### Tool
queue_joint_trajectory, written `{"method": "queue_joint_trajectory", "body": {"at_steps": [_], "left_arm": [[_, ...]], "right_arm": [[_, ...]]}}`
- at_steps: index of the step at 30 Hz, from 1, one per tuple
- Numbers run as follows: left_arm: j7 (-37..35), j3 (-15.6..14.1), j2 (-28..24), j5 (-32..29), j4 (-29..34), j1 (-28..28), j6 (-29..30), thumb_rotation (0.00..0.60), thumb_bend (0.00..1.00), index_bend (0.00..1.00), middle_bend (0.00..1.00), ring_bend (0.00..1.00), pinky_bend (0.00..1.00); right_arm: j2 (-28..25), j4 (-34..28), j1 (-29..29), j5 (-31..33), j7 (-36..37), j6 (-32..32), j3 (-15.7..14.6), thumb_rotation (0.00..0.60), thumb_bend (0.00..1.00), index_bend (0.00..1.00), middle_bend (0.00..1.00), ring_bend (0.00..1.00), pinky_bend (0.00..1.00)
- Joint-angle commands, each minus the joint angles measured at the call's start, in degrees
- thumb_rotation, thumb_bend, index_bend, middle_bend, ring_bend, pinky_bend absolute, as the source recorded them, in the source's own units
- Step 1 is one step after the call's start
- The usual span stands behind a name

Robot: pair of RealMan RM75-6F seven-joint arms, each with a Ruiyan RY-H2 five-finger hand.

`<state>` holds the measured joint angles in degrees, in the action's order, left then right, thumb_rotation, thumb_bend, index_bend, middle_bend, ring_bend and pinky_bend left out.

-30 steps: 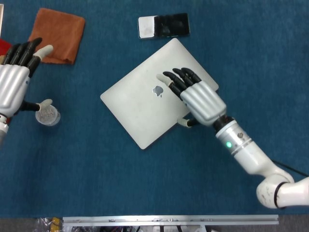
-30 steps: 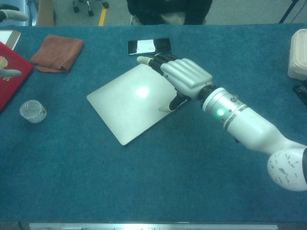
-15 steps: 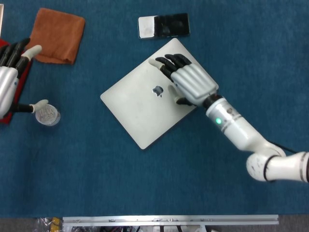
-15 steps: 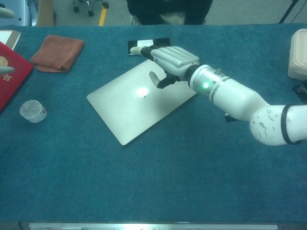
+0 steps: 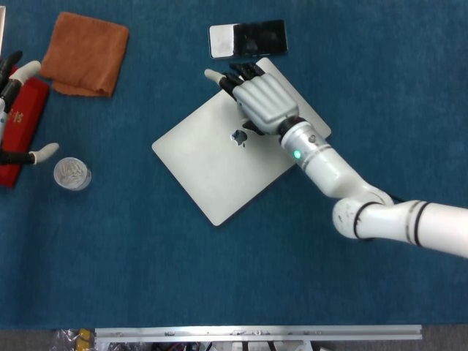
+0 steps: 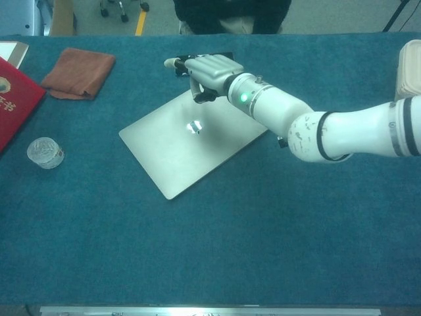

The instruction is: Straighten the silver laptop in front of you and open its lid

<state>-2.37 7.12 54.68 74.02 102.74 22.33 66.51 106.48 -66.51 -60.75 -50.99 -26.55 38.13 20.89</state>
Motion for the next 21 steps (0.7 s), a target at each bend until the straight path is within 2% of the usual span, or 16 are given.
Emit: {"method": "queue_joint_trajectory", "body": {"at_steps": [1,8,21], "left_arm": [[-0.4,0.1,0.0,-0.1,-0.3,-0.1,0.0,0.479,0.14,0.1,0.0,0.0,0.0],[-1.2,0.3,-0.2,0.0,-0.7,-0.5,0.4,0.422,0.14,0.1,0.0,0.0,0.0],[-1.7,0.3,-0.1,0.5,-0.9,-0.9,0.7,0.39,0.14,0.1,0.0,0.0,0.0]], "right_arm": [[2.8,4.6,-2.6,1.0,0.6,-1.0,-0.3,0.6,0.96,0.0,0.23,0.0,0.08],[6.1,10.4,-4.9,0.8,2.3,-2.2,-1.2,0.6,0.95,0.0,0.23,0.0,0.08],[9.9,18.4,-7.5,1.1,3.8,-3.9,-1.8,0.6,0.92,0.0,0.23,0.0,0.08]]}}
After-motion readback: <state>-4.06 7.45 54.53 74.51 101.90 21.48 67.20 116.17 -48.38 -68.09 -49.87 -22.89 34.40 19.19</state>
